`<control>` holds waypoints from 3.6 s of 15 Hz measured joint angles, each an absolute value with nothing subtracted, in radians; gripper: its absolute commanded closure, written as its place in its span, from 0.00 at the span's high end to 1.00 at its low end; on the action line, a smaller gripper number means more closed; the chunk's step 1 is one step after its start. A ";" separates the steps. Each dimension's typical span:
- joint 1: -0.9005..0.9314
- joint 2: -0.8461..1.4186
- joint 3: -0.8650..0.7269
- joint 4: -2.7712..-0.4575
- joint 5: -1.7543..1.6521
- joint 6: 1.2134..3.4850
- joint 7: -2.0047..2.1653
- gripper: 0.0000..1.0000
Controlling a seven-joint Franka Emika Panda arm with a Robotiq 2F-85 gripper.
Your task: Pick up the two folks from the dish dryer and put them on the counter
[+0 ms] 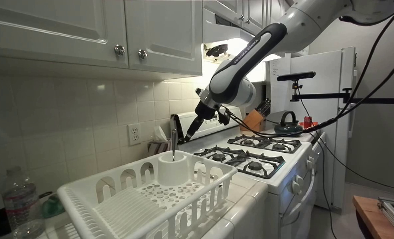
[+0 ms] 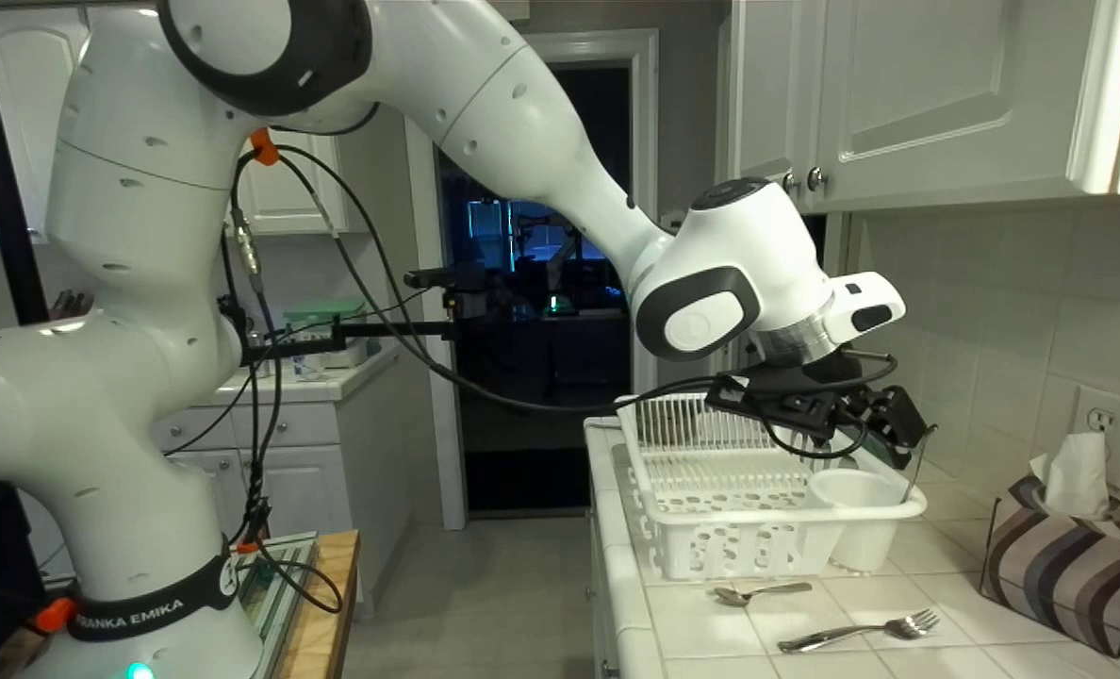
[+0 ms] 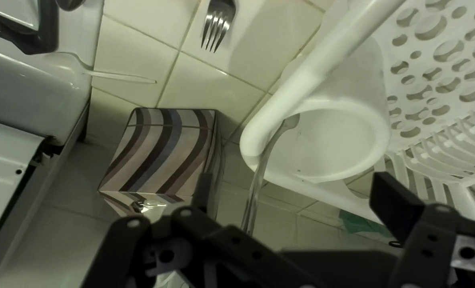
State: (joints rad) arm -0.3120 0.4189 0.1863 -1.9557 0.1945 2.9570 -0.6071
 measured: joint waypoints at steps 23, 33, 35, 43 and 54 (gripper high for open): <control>-0.289 0.648 0.206 -1.671 0.140 2.956 -0.501 0.64; -0.268 0.699 0.199 -1.616 0.107 2.956 -0.467 0.00; -0.268 0.700 0.199 -1.614 0.106 2.956 -0.465 0.00; -0.267 0.700 0.199 -1.612 0.104 2.956 -0.460 0.00; -0.261 0.687 0.218 -1.613 0.104 2.910 -0.460 0.88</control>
